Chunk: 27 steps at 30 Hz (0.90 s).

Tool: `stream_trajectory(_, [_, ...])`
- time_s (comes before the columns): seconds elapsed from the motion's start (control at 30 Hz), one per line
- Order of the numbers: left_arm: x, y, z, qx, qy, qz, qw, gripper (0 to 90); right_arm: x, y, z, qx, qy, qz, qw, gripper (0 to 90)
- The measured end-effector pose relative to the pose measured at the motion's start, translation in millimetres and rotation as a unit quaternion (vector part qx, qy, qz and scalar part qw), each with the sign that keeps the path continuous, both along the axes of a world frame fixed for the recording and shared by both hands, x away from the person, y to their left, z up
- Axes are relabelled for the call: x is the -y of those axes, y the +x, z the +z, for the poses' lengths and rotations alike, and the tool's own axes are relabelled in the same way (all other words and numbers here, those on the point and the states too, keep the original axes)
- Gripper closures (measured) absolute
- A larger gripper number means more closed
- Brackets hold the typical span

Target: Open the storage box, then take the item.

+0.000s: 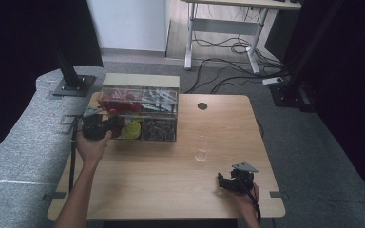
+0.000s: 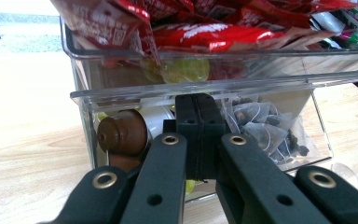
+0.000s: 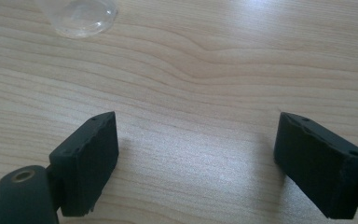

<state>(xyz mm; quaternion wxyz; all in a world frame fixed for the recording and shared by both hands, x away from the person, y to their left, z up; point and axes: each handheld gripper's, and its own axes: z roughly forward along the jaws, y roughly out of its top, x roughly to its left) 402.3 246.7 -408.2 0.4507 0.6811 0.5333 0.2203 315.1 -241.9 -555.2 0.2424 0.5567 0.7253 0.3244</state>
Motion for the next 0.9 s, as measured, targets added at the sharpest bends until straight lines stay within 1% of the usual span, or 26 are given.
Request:
stream_trajectory(0.13, [0.7, 1.9, 2.2, -0.003, 0.007, -0.001, 1.0, 90.0, 0.0, 0.0, 0.0, 0.0, 0.0, 0.0, 1.0, 13.8])
stream_trajectory(0.37, [0.6, 2.2, 0.7, -0.003, 0.004, -0.003, 1.0, 90.0, -0.4, -0.9, 0.2, 0.001, 0.001, -0.003, 1.0, 15.3])
stream_trajectory(0.43, [0.5, 2.3, 0.7, -0.004, 0.003, -0.004, 1.0, 90.0, -0.5, -1.4, 0.3, 0.002, 0.001, -0.002, 1.0, 16.6])
stream_trajectory(0.5, [0.6, 2.5, 0.9, -0.004, 0.004, -0.004, 1.0, 90.0, -1.1, -2.6, 0.6, 0.006, -0.001, -0.003, 1.0, 19.9])
stream_trajectory(0.53, [0.6, 2.5, 1.1, -0.005, 0.004, -0.004, 1.0, 90.0, -1.7, -3.7, 0.9, 0.013, -0.005, -0.005, 0.9999, 22.6])
stream_trajectory(0.6, [0.1, 2.4, 1.9, -0.006, 0.004, -0.005, 1.0, 90.0, -2.3, -5.9, 2.3, 0.029, -0.011, -0.009, 0.9995, 25.0])
stream_trajectory(0.7, [0.2, 2.4, 2.7, -0.008, 0.007, -0.005, 0.9999, 90.0, -1.8, -8.4, 9.1, 0.039, 0.011, -0.006, 0.9992, 25.9])
stream_trajectory(0.8, [1.0, 2.0, 2.5, -0.006, 0.009, -0.004, 0.9999, 90.0, -4.4, -12.9, 19.7, 0.06, 0.017, 0.001, 0.998, 26.9])
stream_trajectory(0.9, [0.3, 2.6, 3.2, -0.009, 0.009, -0.006, 0.9999, 90.0, -5.9, -17.7, 31.6, 0.076, 0.031, 0.011, 0.9965, 28.0])
